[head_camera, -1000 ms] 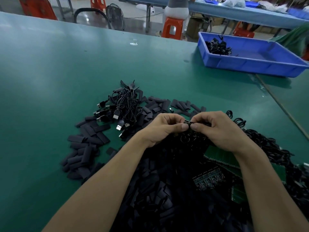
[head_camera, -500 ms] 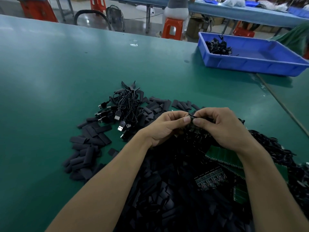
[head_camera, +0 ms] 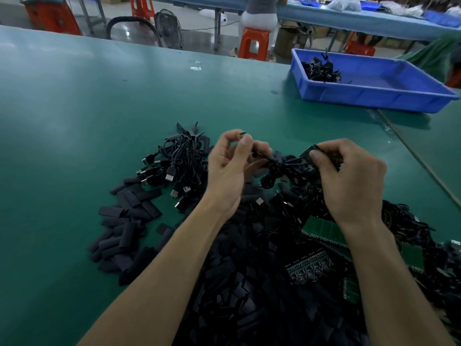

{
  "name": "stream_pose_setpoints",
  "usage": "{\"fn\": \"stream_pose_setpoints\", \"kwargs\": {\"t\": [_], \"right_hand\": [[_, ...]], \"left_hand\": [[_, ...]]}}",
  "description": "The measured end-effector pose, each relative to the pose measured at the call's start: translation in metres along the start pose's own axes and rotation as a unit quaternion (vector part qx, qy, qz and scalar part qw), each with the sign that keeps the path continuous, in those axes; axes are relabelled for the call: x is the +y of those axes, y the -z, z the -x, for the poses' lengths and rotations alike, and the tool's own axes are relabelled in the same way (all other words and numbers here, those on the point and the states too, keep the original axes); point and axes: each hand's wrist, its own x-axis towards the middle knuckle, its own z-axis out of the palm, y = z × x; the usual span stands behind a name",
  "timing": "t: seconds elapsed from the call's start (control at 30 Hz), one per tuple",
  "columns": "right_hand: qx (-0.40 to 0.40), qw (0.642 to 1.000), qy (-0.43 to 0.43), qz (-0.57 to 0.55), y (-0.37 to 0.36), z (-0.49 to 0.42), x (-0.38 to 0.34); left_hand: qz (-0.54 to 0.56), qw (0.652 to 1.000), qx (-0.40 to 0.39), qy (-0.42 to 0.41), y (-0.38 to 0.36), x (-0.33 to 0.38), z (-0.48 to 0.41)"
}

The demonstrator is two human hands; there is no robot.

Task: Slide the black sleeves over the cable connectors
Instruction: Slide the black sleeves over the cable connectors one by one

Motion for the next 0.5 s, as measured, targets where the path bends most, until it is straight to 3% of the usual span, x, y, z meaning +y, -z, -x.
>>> {"fn": "stream_pose_setpoints", "kwargs": {"t": [0.17, 0.37, 0.5], "right_hand": [[0.062, 0.998, 0.003, 0.001, -0.003, 0.008, -0.009], [0.076, 0.997, 0.014, -0.019, -0.011, 0.018, -0.014], [0.03, 0.994, -0.024, -0.1, -0.009, 0.018, -0.013]], "left_hand": [[-0.001, 0.988, 0.074, -0.139, -0.008, 0.022, 0.004], [0.042, 0.972, 0.188, -0.135, -0.004, 0.024, 0.006], [0.057, 0.963, 0.227, -0.132, -0.004, 0.025, 0.0]]}}
